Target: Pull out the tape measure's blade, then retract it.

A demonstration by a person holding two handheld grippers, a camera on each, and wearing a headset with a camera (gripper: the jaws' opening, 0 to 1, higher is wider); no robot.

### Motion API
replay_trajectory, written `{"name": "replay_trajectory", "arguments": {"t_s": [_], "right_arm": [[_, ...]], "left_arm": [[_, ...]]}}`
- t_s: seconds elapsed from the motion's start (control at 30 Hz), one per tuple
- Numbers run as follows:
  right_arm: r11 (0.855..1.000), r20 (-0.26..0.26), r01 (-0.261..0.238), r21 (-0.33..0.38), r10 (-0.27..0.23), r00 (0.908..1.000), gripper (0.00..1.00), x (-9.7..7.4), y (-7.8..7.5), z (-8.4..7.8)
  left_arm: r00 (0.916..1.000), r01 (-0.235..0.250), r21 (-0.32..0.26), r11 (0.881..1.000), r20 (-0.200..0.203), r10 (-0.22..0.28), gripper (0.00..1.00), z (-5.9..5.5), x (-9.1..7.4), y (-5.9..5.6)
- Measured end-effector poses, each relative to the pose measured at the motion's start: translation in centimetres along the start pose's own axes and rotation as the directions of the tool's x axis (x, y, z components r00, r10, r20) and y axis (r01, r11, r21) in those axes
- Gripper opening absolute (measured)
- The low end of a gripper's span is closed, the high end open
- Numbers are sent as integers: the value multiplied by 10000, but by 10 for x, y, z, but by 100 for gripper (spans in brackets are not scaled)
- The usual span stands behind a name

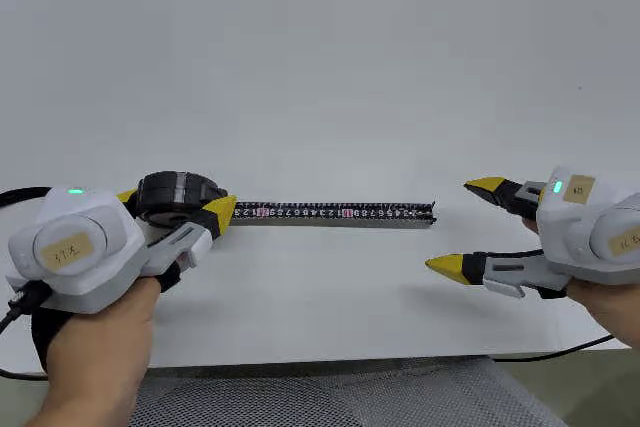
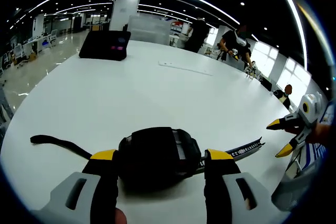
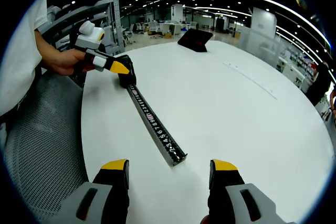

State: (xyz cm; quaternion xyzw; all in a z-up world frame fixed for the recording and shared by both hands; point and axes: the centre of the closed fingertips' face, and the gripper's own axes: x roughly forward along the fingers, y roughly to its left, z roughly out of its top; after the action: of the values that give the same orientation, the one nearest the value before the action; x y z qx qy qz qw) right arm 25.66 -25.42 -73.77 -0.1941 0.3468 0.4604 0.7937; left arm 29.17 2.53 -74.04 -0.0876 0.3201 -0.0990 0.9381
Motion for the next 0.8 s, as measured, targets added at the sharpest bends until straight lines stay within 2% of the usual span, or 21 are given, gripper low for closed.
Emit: {"name": "replay_trajectory", "arguments": {"t_s": [0.37, 0.6, 0.8], "right_arm": [[9992, -197, -222, -332, 216, 9996, 53, 4, -6, -2], [9969, -391, -519, -584, 497, 9980, 48, 9, -10, 0], [9918, -720, -969, -837, 910, 9932, 41, 14, -10, -1]], "left_arm": [[9999, -26, 115, 9999, -137, 28, 59, -3, 2, 3], [9996, 19, -41, 10000, -275, -21, 60, -6, 3, 2], [9995, 62, -62, 10000, -322, -64, 60, -8, 3, 2]]}}
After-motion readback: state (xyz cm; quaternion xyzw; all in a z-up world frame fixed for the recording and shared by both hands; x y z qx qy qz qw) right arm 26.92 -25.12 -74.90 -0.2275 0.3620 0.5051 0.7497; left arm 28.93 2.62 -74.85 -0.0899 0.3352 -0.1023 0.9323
